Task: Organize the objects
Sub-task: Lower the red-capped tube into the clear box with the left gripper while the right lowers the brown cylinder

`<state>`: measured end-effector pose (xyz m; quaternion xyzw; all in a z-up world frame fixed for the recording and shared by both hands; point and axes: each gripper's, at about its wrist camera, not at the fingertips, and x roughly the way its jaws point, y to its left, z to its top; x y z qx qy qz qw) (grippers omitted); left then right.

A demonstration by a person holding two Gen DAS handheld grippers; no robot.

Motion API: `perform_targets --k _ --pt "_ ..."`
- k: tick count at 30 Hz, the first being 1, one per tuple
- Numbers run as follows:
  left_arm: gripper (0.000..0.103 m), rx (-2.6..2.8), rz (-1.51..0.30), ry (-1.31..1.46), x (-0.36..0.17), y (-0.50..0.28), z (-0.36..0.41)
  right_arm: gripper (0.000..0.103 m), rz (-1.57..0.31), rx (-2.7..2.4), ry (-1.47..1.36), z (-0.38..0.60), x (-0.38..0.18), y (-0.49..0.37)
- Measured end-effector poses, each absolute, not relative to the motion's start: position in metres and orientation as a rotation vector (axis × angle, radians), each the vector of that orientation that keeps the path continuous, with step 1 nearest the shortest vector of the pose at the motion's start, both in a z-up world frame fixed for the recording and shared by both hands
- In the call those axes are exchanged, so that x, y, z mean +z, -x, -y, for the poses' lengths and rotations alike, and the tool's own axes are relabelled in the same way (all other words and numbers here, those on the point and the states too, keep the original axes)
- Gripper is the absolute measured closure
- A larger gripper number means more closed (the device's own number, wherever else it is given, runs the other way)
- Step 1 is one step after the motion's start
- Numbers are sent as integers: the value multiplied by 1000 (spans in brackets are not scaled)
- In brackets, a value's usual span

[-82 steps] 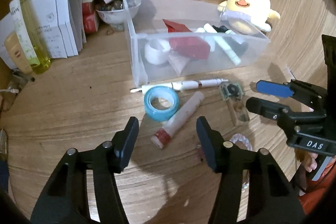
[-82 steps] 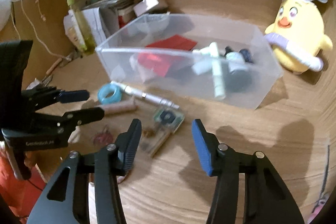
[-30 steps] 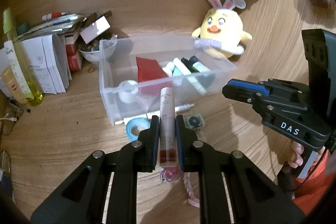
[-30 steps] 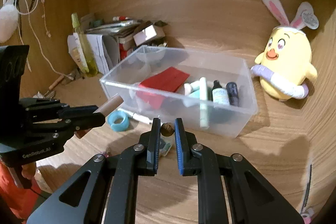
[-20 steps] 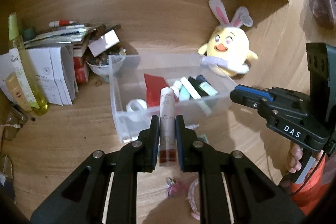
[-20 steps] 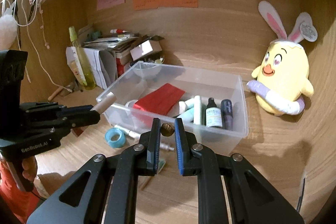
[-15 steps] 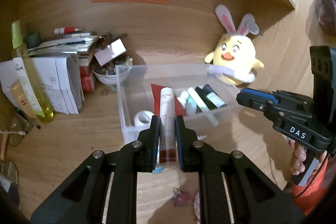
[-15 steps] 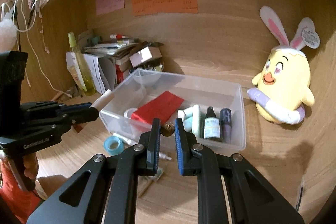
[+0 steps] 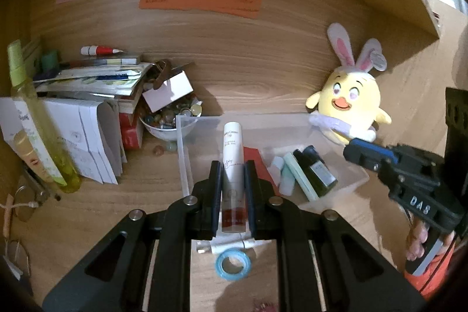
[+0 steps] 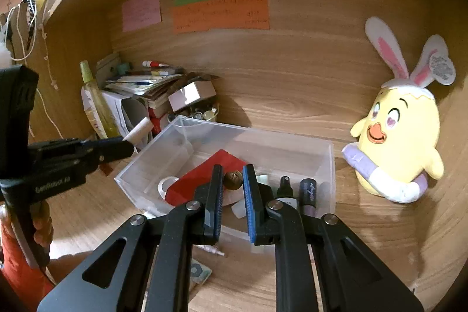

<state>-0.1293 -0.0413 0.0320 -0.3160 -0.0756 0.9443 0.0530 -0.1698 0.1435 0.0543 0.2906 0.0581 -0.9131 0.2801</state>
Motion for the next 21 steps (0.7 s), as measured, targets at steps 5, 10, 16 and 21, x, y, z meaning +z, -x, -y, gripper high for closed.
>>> perform_targets --k 5,10,16,21 --pt "88 2847 227 1023 22 150 39 91 -175 -2437 -826 -134 41 185" --pt "88 2816 229 1100 4 166 34 91 -186 -2418 -894 -126 23 199" --pt "88 2805 214 1151 -9 176 32 91 -194 -2384 -938 -123 8 206" --pt "88 2782 200 1173 -15 179 29 91 -202 -2375 -967 -121 1 212"
